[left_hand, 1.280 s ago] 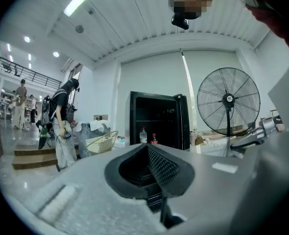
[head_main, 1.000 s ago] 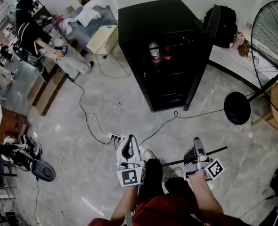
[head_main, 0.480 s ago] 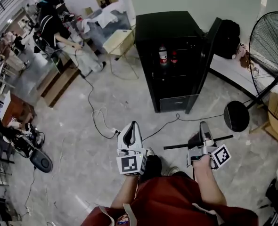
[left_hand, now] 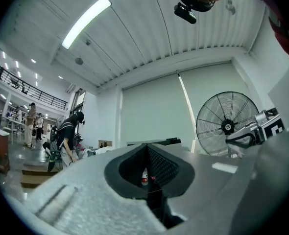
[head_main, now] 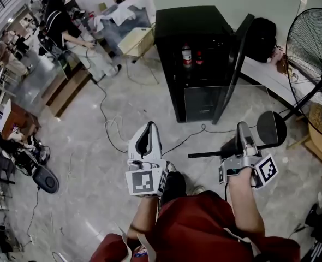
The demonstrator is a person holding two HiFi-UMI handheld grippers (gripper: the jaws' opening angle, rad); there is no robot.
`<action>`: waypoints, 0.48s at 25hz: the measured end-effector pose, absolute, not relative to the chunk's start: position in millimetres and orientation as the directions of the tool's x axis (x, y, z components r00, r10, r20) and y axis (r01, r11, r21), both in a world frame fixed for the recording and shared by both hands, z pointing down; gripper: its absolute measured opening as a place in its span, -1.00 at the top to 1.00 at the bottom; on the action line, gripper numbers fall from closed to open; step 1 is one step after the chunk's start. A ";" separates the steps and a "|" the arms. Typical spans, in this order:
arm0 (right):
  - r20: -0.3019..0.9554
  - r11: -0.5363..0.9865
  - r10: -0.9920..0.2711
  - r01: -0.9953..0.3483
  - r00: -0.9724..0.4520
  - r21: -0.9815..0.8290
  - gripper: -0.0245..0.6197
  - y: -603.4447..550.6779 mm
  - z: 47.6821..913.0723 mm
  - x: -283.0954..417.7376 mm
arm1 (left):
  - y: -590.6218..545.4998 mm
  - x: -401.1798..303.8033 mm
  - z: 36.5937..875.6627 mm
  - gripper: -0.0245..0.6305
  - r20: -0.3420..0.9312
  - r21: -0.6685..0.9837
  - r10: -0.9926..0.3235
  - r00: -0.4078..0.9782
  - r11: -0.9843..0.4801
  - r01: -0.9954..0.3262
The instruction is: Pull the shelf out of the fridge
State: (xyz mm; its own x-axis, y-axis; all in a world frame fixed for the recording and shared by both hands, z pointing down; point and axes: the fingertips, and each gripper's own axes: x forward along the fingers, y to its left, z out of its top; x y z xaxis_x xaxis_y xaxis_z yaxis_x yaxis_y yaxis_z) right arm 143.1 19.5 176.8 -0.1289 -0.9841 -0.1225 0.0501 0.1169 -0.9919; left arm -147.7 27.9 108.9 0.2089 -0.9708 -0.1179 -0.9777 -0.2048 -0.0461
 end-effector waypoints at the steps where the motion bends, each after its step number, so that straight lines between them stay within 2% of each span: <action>1: -0.126 0.120 -0.984 0.054 -0.129 -0.991 0.90 20.5 176.2 143.5 | 28.4 -147.0 108.5 0.93 -0.120 -0.042 -0.971 0.206 -0.203 -0.978; 12: -0.119 0.113 -0.985 0.055 -0.123 -0.992 0.90 24.8 185.5 152.1 | 26.6 -139.1 109.4 0.93 -0.133 -0.059 -0.970 0.204 -0.198 -0.978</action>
State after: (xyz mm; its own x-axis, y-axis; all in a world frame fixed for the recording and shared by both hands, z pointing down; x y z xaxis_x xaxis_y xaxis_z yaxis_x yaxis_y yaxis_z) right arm 152.1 24.8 185.5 -0.1228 -0.9853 -0.1187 0.0554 0.1126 -0.9921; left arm -139.1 26.6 109.4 0.2044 -0.9699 -0.1325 -0.9784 -0.1982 -0.0587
